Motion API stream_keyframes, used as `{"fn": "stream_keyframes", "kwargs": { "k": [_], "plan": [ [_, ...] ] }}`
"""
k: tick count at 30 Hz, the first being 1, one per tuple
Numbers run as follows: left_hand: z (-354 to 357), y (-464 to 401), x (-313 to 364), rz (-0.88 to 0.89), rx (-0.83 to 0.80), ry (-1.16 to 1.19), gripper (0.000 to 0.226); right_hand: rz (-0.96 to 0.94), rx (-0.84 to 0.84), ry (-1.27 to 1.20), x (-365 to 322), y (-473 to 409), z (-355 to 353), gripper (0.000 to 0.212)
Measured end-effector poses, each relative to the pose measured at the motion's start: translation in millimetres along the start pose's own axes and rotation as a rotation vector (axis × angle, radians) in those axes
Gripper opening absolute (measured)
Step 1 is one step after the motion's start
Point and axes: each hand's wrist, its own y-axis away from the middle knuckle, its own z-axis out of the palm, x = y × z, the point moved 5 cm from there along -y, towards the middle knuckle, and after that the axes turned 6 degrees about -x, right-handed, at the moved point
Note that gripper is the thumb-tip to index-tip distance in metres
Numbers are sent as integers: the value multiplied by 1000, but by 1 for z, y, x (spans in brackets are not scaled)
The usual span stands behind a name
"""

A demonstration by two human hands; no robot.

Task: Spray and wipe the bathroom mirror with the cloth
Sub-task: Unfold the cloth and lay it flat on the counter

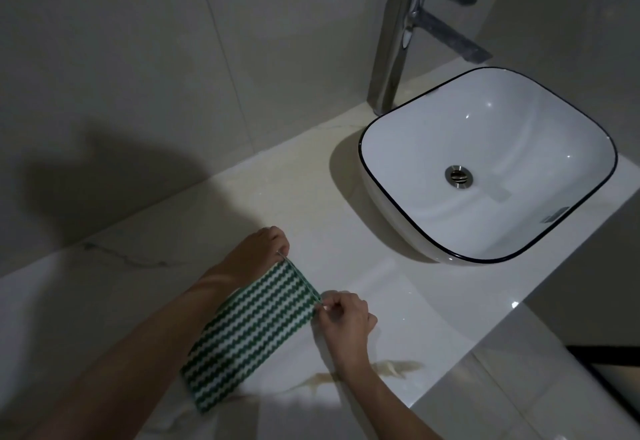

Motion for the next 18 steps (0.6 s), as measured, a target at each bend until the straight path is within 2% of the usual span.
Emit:
{"fn": "stream_keyframes", "kwargs": {
  "k": [2, 4, 6, 10, 15, 18],
  "plan": [
    [-2, 8, -3, -82, -56, 49, 6, -15, -26, -7, -2, 1, 1, 6],
    [-5, 20, -6, -92, -76, 51, 19, -38, -52, -33, -7, 5, 1, 10],
    [-10, 34, -9, -104, -70, 77, 18, -49, -91, -71, -14, 10, 1, 16],
    [-21, 56, -10, -134, 20, 88, 7, -49, -156, -165, -21, 22, 7, 22],
    [-27, 93, -14, -71, 153, 73, 30, -167, -167, -196, -37, 39, 13, 18],
    [-25, 116, -21, -2, 182, -16, 15, -244, -188, -196, -47, 48, 23, 26]
  ]
}}
